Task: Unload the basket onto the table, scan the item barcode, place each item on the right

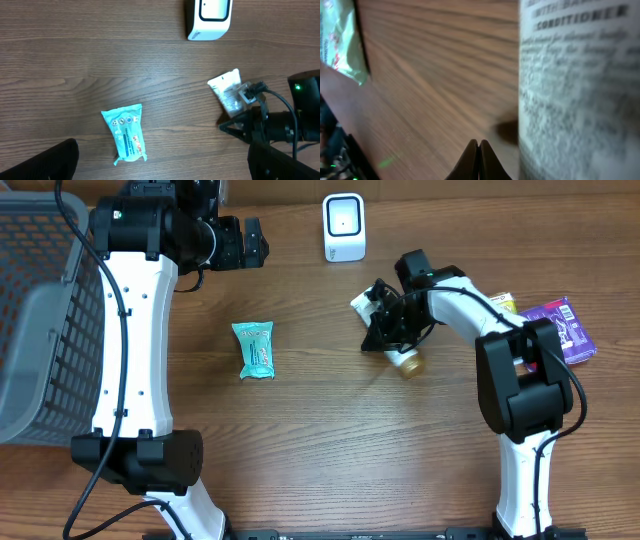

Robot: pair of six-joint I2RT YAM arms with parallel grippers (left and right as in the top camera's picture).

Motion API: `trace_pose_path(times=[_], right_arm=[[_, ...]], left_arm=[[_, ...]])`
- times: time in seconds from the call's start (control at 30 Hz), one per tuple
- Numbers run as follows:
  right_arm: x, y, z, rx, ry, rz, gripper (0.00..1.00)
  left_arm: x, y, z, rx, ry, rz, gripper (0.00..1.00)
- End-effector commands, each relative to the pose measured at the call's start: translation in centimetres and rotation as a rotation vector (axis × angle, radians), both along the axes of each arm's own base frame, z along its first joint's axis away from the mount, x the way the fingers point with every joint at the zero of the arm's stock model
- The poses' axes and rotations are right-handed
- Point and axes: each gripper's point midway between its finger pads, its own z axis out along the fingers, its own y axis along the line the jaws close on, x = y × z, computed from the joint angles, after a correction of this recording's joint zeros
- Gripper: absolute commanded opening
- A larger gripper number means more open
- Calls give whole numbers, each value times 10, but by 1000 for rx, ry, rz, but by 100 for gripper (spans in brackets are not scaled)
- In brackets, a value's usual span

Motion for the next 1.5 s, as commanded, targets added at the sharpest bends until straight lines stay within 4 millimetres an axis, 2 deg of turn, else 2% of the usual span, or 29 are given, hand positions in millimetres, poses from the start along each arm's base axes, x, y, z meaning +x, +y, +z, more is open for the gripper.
trace_pose_path(times=[0.0, 0.1, 0.17, 0.3, 0.43, 0.5, 0.63, 0.8, 0.93, 1.0, 1.13, 1.23, 1.3, 1.43, 1.47], right_arm=[[5, -17, -11, -17, 24, -44, 4], [8, -17, -5, -15, 15, -38, 4], [14, -15, 8, -10, -6, -35, 4], [37, -11, 59, -2, -131, -41, 4], [68, -28, 97, -111, -256, -164, 4], [86, -43, 96, -204, -295, -265, 4], [111, -74, 78, -379, -346, -450, 4], [118, -72, 45, -410, -340, -484, 4], [111, -59, 18, -419, -296, -445, 4], [107, -48, 14, -394, -288, -410, 4], [93, -10, 15, -306, -283, -286, 4], [66, 19, 14, -260, -225, -197, 4], [38, 40, 12, -242, -159, -125, 4], [-1, 64, 13, -226, -68, -40, 4], [-17, 71, 14, -231, -32, -7, 4]], left_arm=[[0, -4, 5, 2, -18, -22, 100], [0, -4, 5, 2, -18, -21, 100], [0, -4, 5, 2, -18, -21, 100], [0, -4, 5, 2, -18, -21, 100], [0, -4, 5, 2, -18, -22, 100], [0, -4, 5, 2, -18, -21, 100], [0, -4, 5, 2, -18, -21, 100], [0, -4, 5, 2, -18, -22, 100], [0, -4, 5, 2, -18, -21, 100], [0, -4, 5, 2, -18, -21, 100], [0, -4, 5, 2, -18, -22, 100], [0, -4, 5, 2, -18, -21, 100], [0, -4, 5, 2, -18, -22, 100], [0, -4, 5, 2, -18, -21, 100], [0, -4, 5, 2, -18, -21, 99]])
